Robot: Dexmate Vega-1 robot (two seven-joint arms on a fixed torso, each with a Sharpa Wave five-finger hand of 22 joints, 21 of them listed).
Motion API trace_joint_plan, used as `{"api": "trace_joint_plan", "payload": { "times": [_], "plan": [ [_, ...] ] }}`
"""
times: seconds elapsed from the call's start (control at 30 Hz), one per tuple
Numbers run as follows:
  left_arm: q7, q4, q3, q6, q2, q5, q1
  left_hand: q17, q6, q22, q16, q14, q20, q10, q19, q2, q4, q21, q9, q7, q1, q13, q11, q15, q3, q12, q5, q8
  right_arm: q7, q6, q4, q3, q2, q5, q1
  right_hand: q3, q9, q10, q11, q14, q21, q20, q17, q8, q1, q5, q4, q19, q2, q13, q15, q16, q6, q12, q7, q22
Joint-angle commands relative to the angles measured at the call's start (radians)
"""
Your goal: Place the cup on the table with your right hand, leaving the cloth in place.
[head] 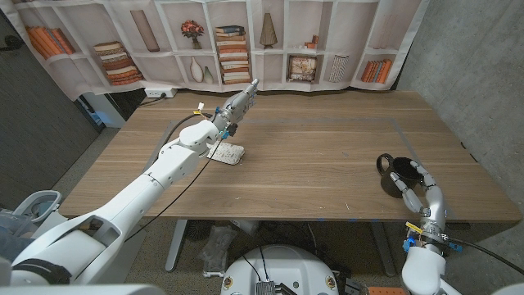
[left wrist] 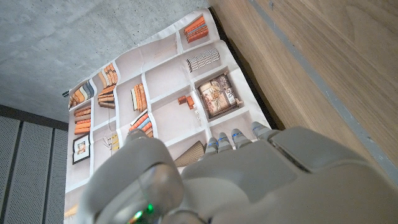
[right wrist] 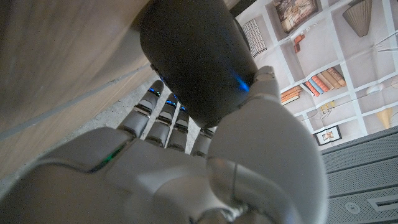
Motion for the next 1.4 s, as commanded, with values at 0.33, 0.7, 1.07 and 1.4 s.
{"api": "trace_joint_plan", "payload": {
  "times": [0.33,0.7,1.07,1.4],
  "plan": [
    [-0.009,0.022,0.0,-0.016,-0.008,-0.002,-0.006,0.005,-0.007,0.003,-0.001,-0.089,-0.042,-0.036,-0.137,0.006,0.001,-0.003,0.003,0.002,0.007,0.003,-0.001,0.0,-0.01,-0.002,-0.001,0.003,0.008,-0.044,-0.067,0.023,-0.012,-0.027,-0.041,-0.02,0.005,0.032,-0.075,-0.065,-0.01,0.043,0.007,-0.014,-0.042,0.012,0.027,-0.055,0.007,0.011,-0.002,0.0,-0.021,-0.026,0.004,0.006],
    [-0.016,0.039,0.0,-0.017,-0.011,-0.005,-0.011,0.005,-0.007,0.003,-0.001,-0.09,-0.043,-0.037,-0.138,0.007,0.001,-0.003,0.003,0.002,0.007,0.003,-0.003,0.0,-0.012,-0.002,-0.001,0.003,0.024,-0.08,-0.094,0.028,-0.018,-0.039,-0.044,-0.042,0.005,-0.052,-0.049,-0.158,-0.013,0.076,0.006,-0.035,-0.078,0.025,0.041,-0.125,-0.006,0.013,0.04,-0.004,-0.077,-0.057,-0.008,0.008],
    [-0.019,0.045,-0.004,-0.018,-0.008,-0.01,-0.008,0.005,-0.006,0.003,0.0,-0.089,-0.043,-0.037,-0.138,0.008,0.001,-0.003,0.003,0.002,0.008,0.003,-0.003,0.0,-0.014,-0.002,-0.001,0.003,0.028,-0.155,-0.117,0.015,-0.016,-0.052,-0.042,-0.049,0.004,-0.091,-0.044,-0.192,-0.012,0.095,0.005,-0.043,-0.087,0.033,0.043,-0.155,-0.01,0.014,0.053,-0.003,-0.112,-0.07,-0.01,0.008],
    [-0.024,0.049,-0.001,-0.011,-0.006,-0.008,-0.017,0.005,-0.007,0.003,0.0,-0.089,-0.041,-0.037,-0.138,0.009,0.001,-0.003,0.003,0.002,0.009,0.003,-0.004,0.002,-0.015,-0.002,-0.002,0.003,0.019,-0.166,-0.109,0.003,-0.015,-0.038,-0.035,-0.053,0.004,-0.116,-0.029,-0.206,-0.007,0.107,0.005,-0.049,-0.091,0.039,0.044,-0.161,-0.011,0.014,0.059,0.001,-0.148,-0.077,-0.005,0.008]
  ]
}}
